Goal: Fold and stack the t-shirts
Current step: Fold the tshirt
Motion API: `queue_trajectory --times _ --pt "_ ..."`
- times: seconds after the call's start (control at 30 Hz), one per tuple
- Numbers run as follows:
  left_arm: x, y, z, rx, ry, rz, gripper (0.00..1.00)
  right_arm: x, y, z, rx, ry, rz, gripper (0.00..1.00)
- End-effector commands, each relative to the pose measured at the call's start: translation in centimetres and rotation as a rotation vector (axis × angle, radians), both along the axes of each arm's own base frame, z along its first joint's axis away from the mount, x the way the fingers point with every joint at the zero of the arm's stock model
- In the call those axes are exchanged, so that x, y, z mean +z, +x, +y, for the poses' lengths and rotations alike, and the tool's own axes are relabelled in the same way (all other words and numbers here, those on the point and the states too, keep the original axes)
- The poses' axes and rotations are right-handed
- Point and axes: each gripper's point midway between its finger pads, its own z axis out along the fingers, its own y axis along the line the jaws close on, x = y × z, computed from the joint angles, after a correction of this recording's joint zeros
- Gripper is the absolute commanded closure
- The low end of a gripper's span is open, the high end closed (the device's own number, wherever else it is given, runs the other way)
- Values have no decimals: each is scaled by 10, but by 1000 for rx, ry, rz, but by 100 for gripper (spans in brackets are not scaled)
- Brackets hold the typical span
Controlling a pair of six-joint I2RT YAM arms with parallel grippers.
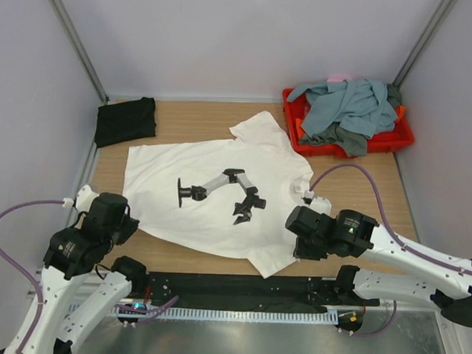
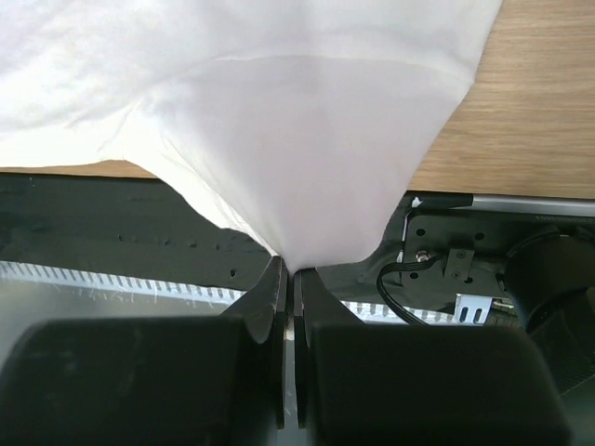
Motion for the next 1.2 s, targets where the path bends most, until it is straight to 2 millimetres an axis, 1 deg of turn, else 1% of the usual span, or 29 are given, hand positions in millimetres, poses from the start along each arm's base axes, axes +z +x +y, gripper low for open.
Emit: queue_trajectory --times 0.0,0.07,0.1,0.13,0.17,0.2,0.23,0.27,0.3,0.33,0.37,0.43,0.47,0.5,0.53,0.57,0.6,0.63,0.67,0.73,0.77,0.8,0.83,0.87,1.0,1.03,1.07,1.13,1.17 --pt "-21 -47 25 -11 122 193 99 13 10 4 12 8 -56 99" --pt "-24 -43 22 -32 130 209 98 20 22 12 13 10 -106 99" --pt "-24 -38 20 -50 134 204 98 30 29 17 26 13 -139 99" --pt "-26 -34 16 -65 138 228 98 29 37 20 28 -29 -151 99" --pt "-24 -26 11 -76 127 212 97 44 49 27 23 -23 -205 99" --pt "-25 -20 5 -97 117 208 96 47 58 28 47 -59 -231 99" --pt "-26 -16 -7 -170 93 215 95 50 65 31 54 -82 -248 99" --pt "-27 -4 -16 -194 83 209 95 47 78 32 47 -132 -249 99" --pt "-25 1 -20 -208 82 217 96 57 91 36 72 -146 -288 99" --pt "-23 6 -21 -228 96 221 97 60 103 41 80 -144 -304 99" --pt "-25 14 -22 -233 121 245 97 57 121 42 59 -162 -291 99" --pt "-14 26 -19 -249 167 230 96 56 144 42 97 -186 -292 99" --pt "-14 35 -15 -237 189 244 94 66 167 40 60 -177 -325 99" --pt "-14 40 -13 -238 197 249 93 61 182 37 55 -238 -335 99" --pt "-14 45 -10 -242 202 257 93 64 192 36 81 -268 -351 99" --pt "-16 53 -7 -256 171 260 95 76 206 40 78 -265 -383 99" --pt "-23 59 -4 -262 161 291 97 67 220 39 77 -300 -363 99" --pt "-27 63 -3 -265 135 302 98 69 228 43 90 -303 -367 99" --pt "-31 70 2 -267 102 299 100 77 241 46 118 -309 -394 99" --pt "-43 77 7 -264 88 348 100 68 255 59 178 -314 -380 99" --pt "-45 84 10 -264 87 353 100 75 263 62 205 -322 -396 99" --pt "-49 87 11 -276 100 366 100 74 269 61 203 -332 -391 99" --pt "-56 91 18 -256 92 399 100 62 274 61 218 -357 -355 99" --pt "-57 96 21 -251 89 397 100 65 280 64 223 -345 -360 99" --pt "-64 109 30 -235 85 419 100 54 297 64 250 -371 -338 99" --pt "-65 112 31 -233 87 419 100 52 301 60 242 -377 -332 99" --pt "-70 115 35 -225 83 435 100 48 306 61 242 -380 -324 99" --pt "-70 122 39 -224 88 435 100 44 311 60 243 -388 -321 99" --pt "-76 124 39 -229 83 461 100 38 315 57 237 -397 -308 99"
